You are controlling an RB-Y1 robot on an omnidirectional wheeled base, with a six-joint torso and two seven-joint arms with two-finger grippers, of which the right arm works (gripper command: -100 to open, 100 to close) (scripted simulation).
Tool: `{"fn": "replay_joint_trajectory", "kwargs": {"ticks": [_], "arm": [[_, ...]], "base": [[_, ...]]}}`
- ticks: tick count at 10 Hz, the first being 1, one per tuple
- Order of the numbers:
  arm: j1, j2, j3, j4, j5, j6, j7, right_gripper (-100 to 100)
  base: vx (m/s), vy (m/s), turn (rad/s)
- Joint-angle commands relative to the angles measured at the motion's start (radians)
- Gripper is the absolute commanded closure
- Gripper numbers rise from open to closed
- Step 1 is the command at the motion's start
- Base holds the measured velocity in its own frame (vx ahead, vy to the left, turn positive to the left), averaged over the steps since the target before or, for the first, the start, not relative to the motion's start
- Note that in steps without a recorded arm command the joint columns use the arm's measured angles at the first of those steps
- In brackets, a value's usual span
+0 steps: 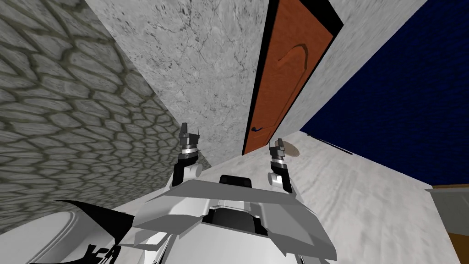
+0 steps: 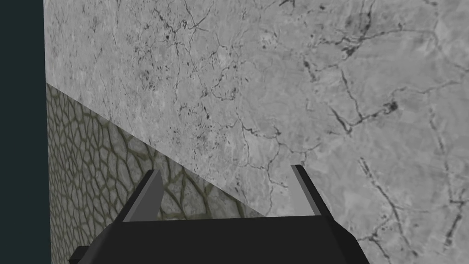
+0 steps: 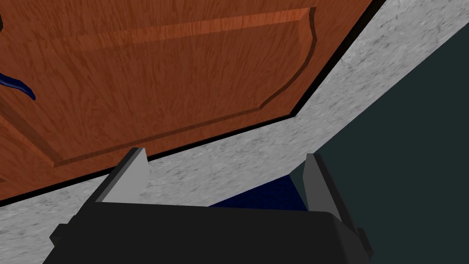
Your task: Pull the door open
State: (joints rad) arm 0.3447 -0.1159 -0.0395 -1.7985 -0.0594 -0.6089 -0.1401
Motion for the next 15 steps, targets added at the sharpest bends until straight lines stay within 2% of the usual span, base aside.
{"fn": "replay_joint_trajectory", "kwargs": {"ticks": [1, 15], "arm": [[-0.007, -0.007, -0.006, 0.031, 0.003, 0.005, -0.001, -100], [-0.073, -0.046, -0.051, 0.32, 0.033, 0.01, 0.004, -100]], "base": [[0.044, -0.091, 0.18], [0.031, -0.116, 0.201]]}}
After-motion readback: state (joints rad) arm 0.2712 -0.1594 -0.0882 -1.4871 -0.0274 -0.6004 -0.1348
